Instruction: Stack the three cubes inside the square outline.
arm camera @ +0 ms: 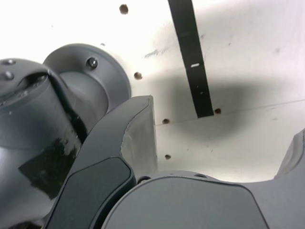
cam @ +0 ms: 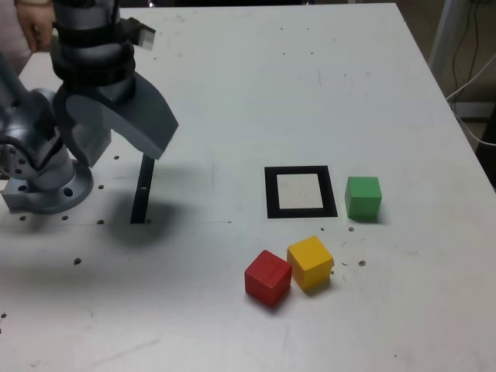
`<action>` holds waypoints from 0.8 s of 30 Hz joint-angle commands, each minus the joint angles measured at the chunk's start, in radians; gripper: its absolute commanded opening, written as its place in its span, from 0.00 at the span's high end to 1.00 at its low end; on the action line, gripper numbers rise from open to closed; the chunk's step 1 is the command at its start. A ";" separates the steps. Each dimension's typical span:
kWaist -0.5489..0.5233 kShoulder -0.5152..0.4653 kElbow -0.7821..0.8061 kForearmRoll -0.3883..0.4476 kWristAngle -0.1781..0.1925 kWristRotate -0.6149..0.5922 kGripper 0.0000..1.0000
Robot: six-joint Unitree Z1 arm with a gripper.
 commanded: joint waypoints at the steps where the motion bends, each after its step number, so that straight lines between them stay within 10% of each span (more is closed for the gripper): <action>1: 0.000 0.009 -0.001 -0.008 0.009 0.002 0.01; 24: 0.000 -0.007 0.018 -0.058 0.006 0.002 0.01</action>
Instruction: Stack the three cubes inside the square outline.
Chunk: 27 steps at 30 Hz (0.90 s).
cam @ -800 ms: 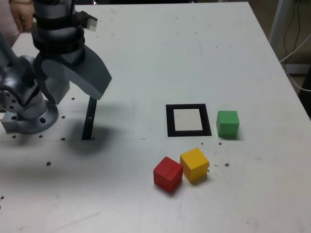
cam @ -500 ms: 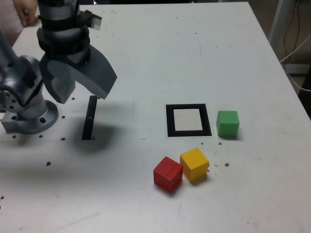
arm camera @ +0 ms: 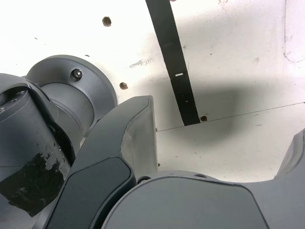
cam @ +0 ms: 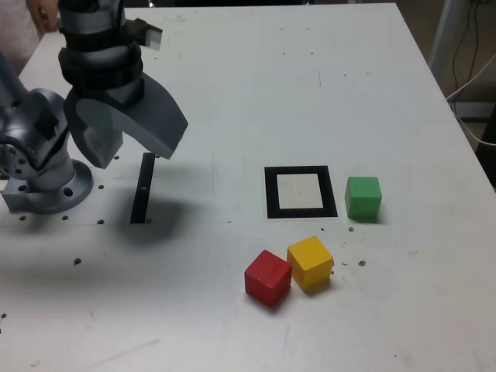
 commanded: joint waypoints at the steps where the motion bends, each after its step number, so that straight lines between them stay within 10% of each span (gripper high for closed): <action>1: 0.000 0.001 0.001 -0.001 -0.003 0.002 0.01; 6: 0.000 0.019 -0.027 0.006 -0.017 0.013 0.01; 14: -0.062 0.137 -0.216 0.020 -0.138 0.063 0.00; 27: -0.348 0.285 -0.441 0.066 -0.033 0.018 0.01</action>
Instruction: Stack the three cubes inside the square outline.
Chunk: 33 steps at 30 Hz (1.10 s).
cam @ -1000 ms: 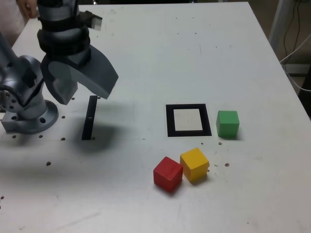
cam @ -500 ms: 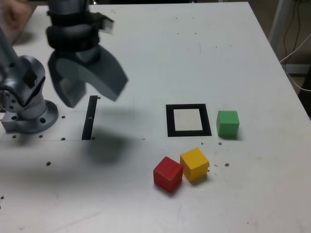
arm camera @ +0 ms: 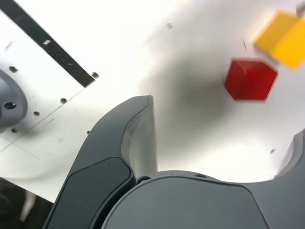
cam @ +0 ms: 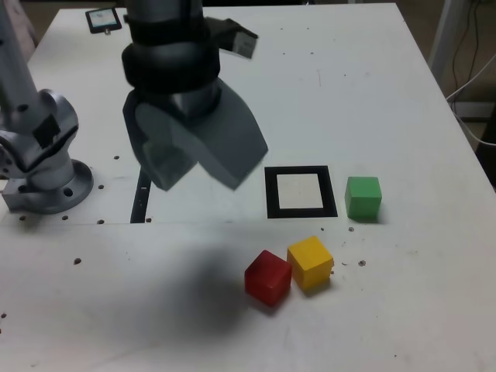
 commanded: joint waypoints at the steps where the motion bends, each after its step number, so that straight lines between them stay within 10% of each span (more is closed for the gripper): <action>1: -0.060 0.017 -0.010 0.004 0.017 -0.021 0.02; 11: -0.272 0.140 -0.022 -0.011 0.078 -0.092 0.03; 33: -0.211 0.373 -0.172 0.026 0.105 0.008 0.05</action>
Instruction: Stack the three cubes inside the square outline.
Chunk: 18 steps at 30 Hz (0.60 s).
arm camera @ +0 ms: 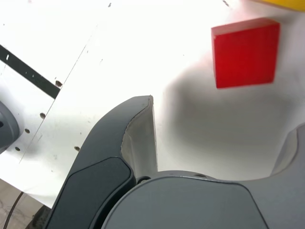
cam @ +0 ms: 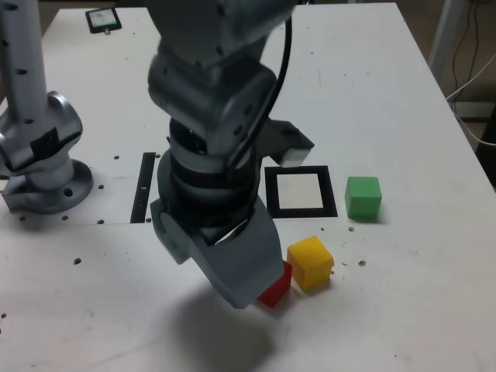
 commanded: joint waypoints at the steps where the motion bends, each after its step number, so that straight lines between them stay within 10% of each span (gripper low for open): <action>1: 0.007 0.014 0.015 -0.025 0.007 0.009 0.05; 18: 0.008 0.063 0.044 -0.137 0.024 0.040 0.09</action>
